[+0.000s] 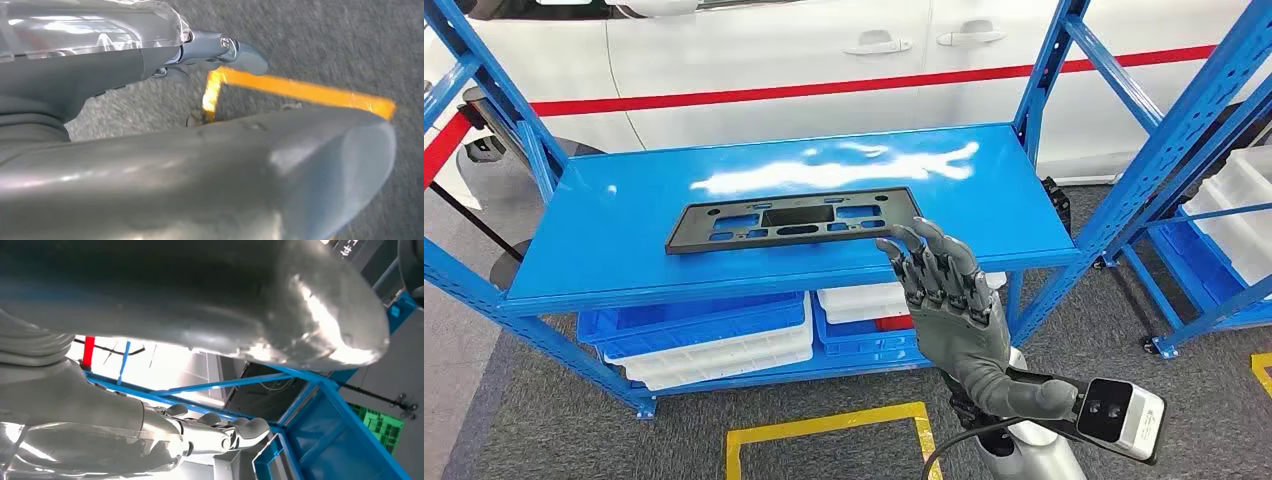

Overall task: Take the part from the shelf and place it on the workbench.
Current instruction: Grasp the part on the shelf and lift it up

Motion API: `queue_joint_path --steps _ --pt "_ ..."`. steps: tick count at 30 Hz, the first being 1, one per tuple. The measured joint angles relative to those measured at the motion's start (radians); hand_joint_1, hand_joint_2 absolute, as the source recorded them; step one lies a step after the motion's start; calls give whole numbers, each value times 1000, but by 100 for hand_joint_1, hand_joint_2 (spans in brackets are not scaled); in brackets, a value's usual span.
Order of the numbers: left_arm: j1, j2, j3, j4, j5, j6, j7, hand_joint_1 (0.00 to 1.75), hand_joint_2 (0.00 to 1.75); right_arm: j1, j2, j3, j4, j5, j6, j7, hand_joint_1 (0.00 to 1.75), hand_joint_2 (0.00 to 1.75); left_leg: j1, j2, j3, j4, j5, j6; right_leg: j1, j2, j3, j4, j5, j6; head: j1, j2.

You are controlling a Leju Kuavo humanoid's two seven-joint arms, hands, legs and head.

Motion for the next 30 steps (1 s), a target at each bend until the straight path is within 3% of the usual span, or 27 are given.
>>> queue_joint_path --steps 5,6,8,9,10,11,12,13,14,15,17,19,21,24,25,26,27,29,30 --pt "-1 0 -1 0 -4 -1 -2 0 0 9 4 0 -15 9 -2 4 0 0 6 -1 36 -23 6 27 0 -1 5 34 -9 23 0 0" --pt "-3 0 -1 0 -5 -1 -2 0 0 9 4 0 -17 14 -4 8 0 0 7 -1 46 -27 4 32 -1 -3 -13 71 -29 27 0 0" --pt "-5 0 -2 0 -5 -2 -2 0 0 10 5 0 -17 22 -11 18 0 0 7 -1 56 -31 -3 38 -4 -5 -87 186 -82 35 0 0" --pt "-5 0 -2 0 -4 -2 -2 0 0 10 5 0 -14 24 -16 23 0 0 7 -1 59 -31 -8 39 -5 -5 -129 240 -100 37 0 0" --pt "-5 0 -2 0 -3 -2 -2 0 0 10 5 0 -8 26 -22 29 0 0 7 -2 63 -31 -12 39 -6 -6 -161 269 -99 39 0 0" --pt "-4 0 -1 0 -1 -3 -2 0 0 10 5 0 0 29 -28 36 0 0 7 -2 69 -31 -17 38 -7 -7 -176 263 -77 39 0 0" --pt "-4 0 -1 0 1 -4 -2 0 0 9 5 0 11 33 -33 44 0 0 7 -3 77 -31 -23 36 -7 -8 -172 218 -33 37 0 0" --pt "-4 -1 -1 0 3 -5 -2 0 0 8 5 0 23 37 -39 51 0 0 7 -3 85 -31 -29 34 -7 -9 -155 150 21 33 0 0" --pt "-4 -2 -1 0 4 -6 -3 0 0 6 4 1 37 40 -44 57 0 0 6 -4 92 -31 -35 31 -4 -11 -137 87 56 28 0 0" --pt "-4 -3 -1 0 5 -7 -3 0 0 4 4 2 51 42 -49 61 0 0 6 -4 96 -31 -39 26 -1 -11 -124 40 74 22 0 0" --pt "-5 -4 -1 1 6 -8 -3 0 0 1 3 6 72 45 -54 62 0 0 4 -4 97 -29 -44 14 6 -12 -117 10 74 10 0 0" --pt "-5 -4 -1 1 6 -8 -3 0 0 0 3 10 85 47 -55 62 0 0 4 -4 101 -18 -49 1 2 -11 -106 0 86 -2 0 0" --pt "-6 -3 -1 1 6 -8 -3 0 0 -4 3 13 94 48 -55 62 0 0 6 -2 84 31 -74 -8 -3 -12 -90 -7 84 -12 0 0" --pt "-6 -3 -1 0 6 -8 -3 0 0 -8 3 17 106 48 -55 62 0 0 12 -2 -22 204 -149 -20 -3 -13 -82 -9 76 -20 0 0" --pt "-5 -3 -1 0 6 -8 -3 0 0 -7 3 17 110 48 -55 62 0 0 14 -1 -53 244 -157 -23 -3 -12 -80 -9 73 -20 0 0" --pt "-3 -3 -1 0 6 -8 -3 0 0 -7 3 17 114 48 -55 62 0 0 14 -1 -68 249 -144 -24 -3 -11 -76 -9 69 -19 0 0" --pt "-2 -3 -1 0 6 -8 -3 0 0 -7 3 17 117 48 -55 63 0 0 15 -1 -64 216 -111 -23 -3 -10 -70 -9 64 -17 0 0" --pt "-1 -3 -1 0 6 -8 -6 0 0 -5 2 19 123 51 -56 60 0 0 15 -1 -20 84 -22 -18 -3 -9 -54 -9 53 -11 0 0" --pt "-1 -3 -1 1 7 -8 -9 0 0 0 1 22 128 57 -56 54 0 0 13 0 -1 29 -3 -14 -2 -9 -49 -8 48 -7 0 0"
